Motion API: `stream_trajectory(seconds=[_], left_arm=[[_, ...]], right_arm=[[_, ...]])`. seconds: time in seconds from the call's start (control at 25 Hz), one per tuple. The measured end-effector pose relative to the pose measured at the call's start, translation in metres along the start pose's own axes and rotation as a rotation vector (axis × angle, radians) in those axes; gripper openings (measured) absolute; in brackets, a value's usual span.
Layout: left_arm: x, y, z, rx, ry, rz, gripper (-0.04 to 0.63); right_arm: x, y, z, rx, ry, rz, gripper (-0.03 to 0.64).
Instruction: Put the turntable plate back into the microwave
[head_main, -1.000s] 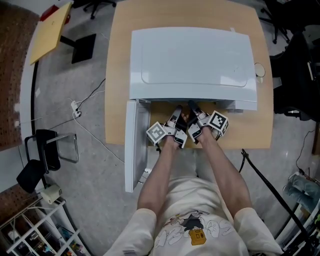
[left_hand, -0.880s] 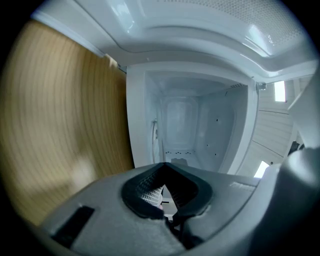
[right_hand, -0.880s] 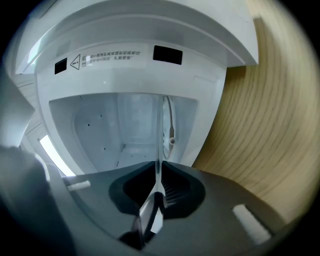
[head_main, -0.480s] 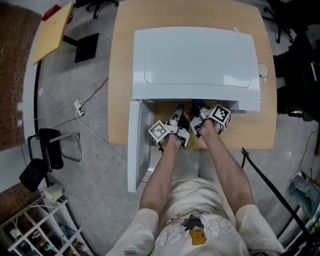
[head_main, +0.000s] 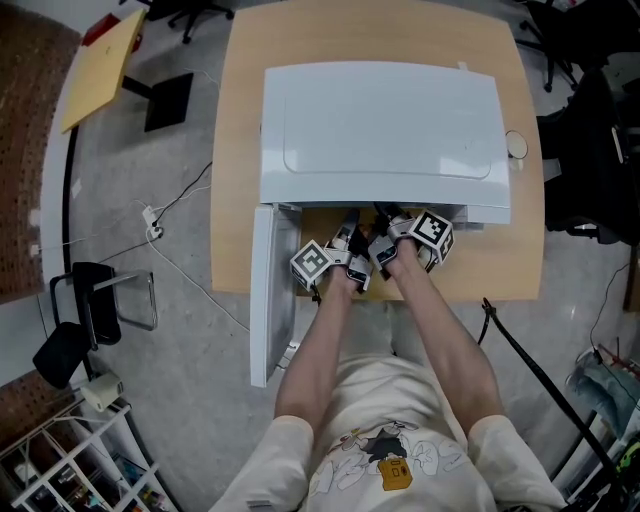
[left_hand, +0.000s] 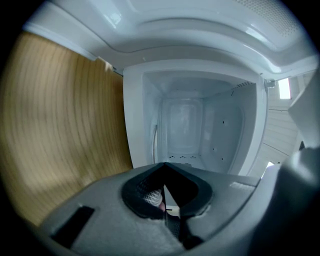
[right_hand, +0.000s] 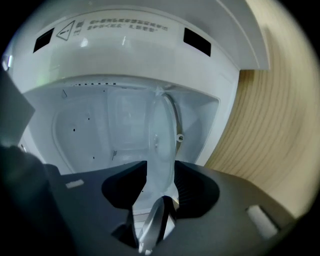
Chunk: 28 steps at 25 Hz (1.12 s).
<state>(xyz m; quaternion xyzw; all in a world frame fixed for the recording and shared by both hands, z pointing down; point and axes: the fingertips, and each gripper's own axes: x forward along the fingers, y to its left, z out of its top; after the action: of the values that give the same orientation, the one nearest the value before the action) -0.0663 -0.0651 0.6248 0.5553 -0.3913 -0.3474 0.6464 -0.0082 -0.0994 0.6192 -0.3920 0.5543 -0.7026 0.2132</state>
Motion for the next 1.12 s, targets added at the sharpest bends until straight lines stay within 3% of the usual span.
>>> stream_trajectory(seconds=[0.52, 0.76, 1.12], left_arm=[[0.017, 0.005, 0.005, 0.024, 0.019, 0.047, 0.0], [0.008, 0.01, 0.006, 0.003, -0.01, 0.063, 0.0], [0.026, 0.005, 0.012, 0.01, 0.017, 0.053, 0.0]], right_arm=[[-0.024, 0.002, -0.006, 0.0, -0.004, -0.027, 0.164], [-0.015, -0.003, -0.004, 0.068, -0.006, 0.015, 0.164], [0.004, 0.008, 0.006, 0.046, 0.003, 0.025, 0.166]])
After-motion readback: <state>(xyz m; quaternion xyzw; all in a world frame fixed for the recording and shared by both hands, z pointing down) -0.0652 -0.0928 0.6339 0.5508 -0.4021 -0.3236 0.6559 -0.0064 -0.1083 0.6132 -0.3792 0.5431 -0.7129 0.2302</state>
